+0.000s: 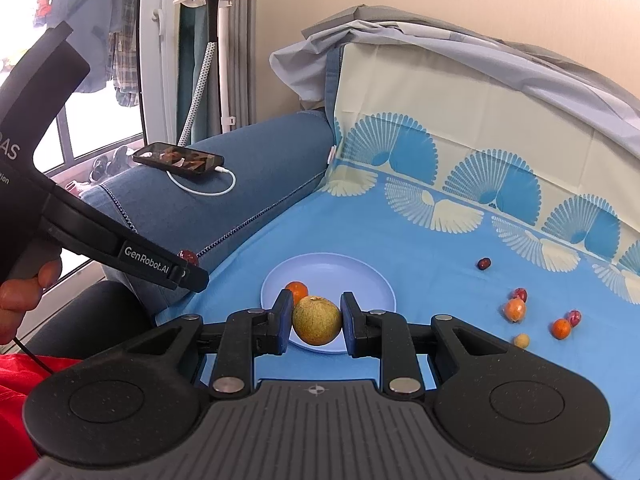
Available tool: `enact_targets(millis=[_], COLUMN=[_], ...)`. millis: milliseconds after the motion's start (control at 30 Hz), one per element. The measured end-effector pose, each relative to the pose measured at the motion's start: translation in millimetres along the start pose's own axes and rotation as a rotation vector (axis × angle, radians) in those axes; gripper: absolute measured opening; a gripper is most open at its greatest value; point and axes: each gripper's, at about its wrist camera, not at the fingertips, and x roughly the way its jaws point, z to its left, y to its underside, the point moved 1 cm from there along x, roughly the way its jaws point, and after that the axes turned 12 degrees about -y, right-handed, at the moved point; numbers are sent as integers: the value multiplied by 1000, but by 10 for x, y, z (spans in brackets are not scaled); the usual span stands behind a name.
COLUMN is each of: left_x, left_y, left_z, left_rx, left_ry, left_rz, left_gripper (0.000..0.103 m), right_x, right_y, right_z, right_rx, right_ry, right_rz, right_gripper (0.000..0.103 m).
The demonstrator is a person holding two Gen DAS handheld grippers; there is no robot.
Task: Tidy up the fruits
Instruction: 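Carry the red date and yellow fruit over the plate with both tools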
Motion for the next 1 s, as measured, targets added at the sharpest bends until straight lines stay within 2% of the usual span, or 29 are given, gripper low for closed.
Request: enact_targets(millis=[1000], left_x=[423], left_y=[-224], left_z=[79], left_rx=[-40], left_ry=[-5], left_rz=[67], left_gripper=[29], right_x=[413], right_y=[-28], right_z=[-178], right_rx=[23], right_ry=[-18], right_rz=[105], right_gripper=[27])
